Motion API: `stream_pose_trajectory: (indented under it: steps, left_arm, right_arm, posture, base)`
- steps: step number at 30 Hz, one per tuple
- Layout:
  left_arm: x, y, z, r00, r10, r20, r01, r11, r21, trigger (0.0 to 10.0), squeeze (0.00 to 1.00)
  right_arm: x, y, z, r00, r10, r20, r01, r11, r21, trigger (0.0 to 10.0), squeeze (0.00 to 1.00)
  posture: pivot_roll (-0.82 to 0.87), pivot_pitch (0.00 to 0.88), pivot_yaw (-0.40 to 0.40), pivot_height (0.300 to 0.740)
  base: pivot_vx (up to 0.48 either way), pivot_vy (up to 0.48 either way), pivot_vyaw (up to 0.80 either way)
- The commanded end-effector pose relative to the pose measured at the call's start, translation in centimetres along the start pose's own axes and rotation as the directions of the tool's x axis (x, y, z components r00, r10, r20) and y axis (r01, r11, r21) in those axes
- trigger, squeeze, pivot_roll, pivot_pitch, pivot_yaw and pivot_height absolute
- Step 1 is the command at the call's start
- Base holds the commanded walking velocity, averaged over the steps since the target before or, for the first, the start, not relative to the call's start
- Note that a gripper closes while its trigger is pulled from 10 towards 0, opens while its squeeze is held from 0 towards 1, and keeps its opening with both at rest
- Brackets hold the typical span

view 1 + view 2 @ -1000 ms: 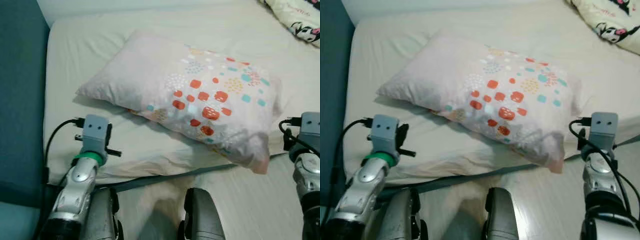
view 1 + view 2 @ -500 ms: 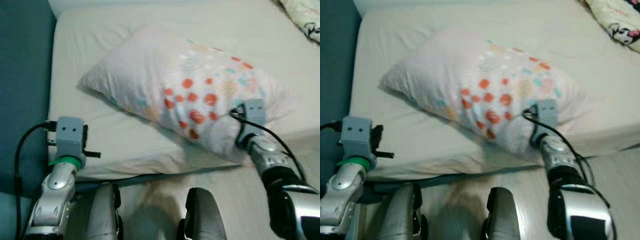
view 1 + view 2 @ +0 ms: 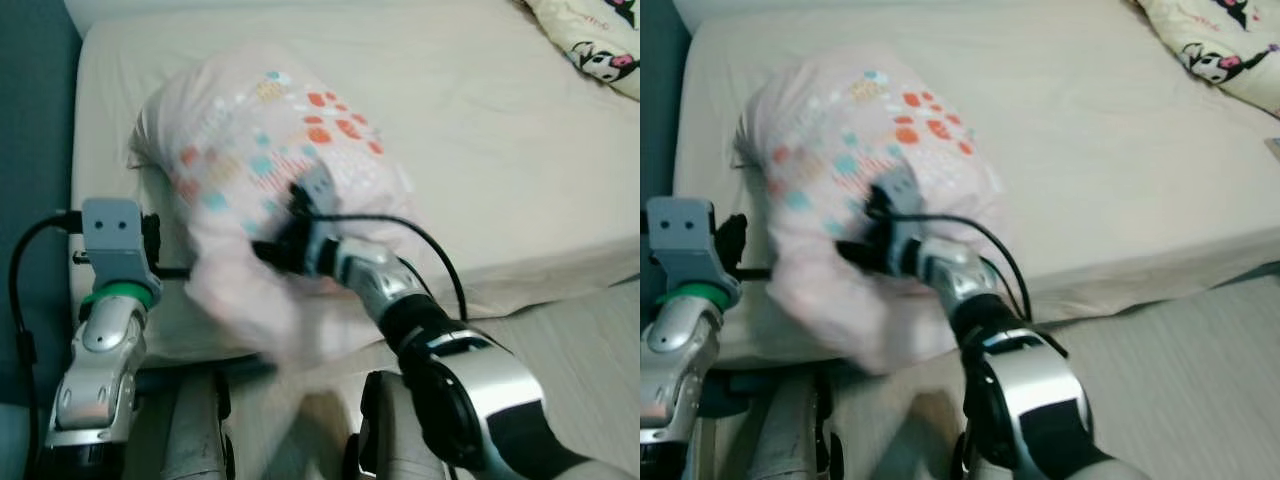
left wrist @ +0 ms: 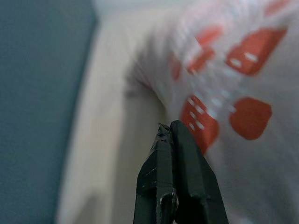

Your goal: Clean up the room

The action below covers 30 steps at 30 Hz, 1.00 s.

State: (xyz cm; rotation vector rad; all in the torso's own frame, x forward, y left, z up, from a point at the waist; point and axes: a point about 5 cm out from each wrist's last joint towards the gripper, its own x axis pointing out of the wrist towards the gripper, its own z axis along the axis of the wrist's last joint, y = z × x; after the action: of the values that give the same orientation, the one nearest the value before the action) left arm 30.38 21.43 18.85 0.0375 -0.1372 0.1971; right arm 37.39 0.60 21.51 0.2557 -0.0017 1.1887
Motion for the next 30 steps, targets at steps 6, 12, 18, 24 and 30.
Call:
stream_pose_trajectory:
  steps: [6, 12, 18, 24, 30]
  left_arm:
    - [1.6, 1.4, 5.5, 0.983, 0.062, 0.173, -0.055, 0.997, -0.050, 10.0, 0.00]
    - [0.5, 1.1, 3.4, 0.987, -0.124, 0.105, 0.109, 0.984, 0.139, 10.0, 0.00]
    - [-1.3, 0.0, 0.9, 0.947, -0.319, -0.035, 0.319, 0.924, 0.210, 10.0, 0.00]
    - [-2.5, -0.5, -0.9, 0.910, -0.393, -0.130, 0.412, 0.892, 0.187, 10.0, 0.00]
    - [-2.5, -1.9, -1.5, 0.929, -0.338, -0.152, 0.346, 0.938, 0.030, 10.0, 0.00]
  right_arm:
    - [1.1, 1.0, 5.5, 0.974, 0.105, 0.202, -0.092, 0.993, -0.071, 10.0, 0.00]
    - [-3.4, -0.7, -6.8, 0.989, -0.111, -0.093, 0.123, 0.983, 0.135, 10.0, 0.00]
    - [-8.5, -0.7, -14.8, 0.870, -0.346, -0.352, 0.432, 0.878, 0.205, 10.0, 0.00]
    - [-12.0, -2.0, -15.7, 0.786, -0.490, -0.377, 0.570, 0.811, 0.133, 10.0, 0.00]
    - [-14.6, -2.2, -9.0, 0.855, -0.480, -0.198, 0.374, 0.835, -0.404, 10.0, 0.00]
  posture:
    - [0.22, 0.139, -0.005, 0.584]
    - [0.18, 0.154, 0.009, 0.584]
    - [0.16, 0.166, 0.024, 0.584]
    - [0.14, 0.169, 0.024, 0.584]
    - [0.10, 0.167, 0.014, 0.584]
  base:
    - [0.000, 0.000, 0.00]
    - [0.000, 0.000, 0.00]
    - [0.000, 0.000, 0.00]
    - [0.000, 0.000, 0.00]
    - [0.000, 0.000, 0.00]
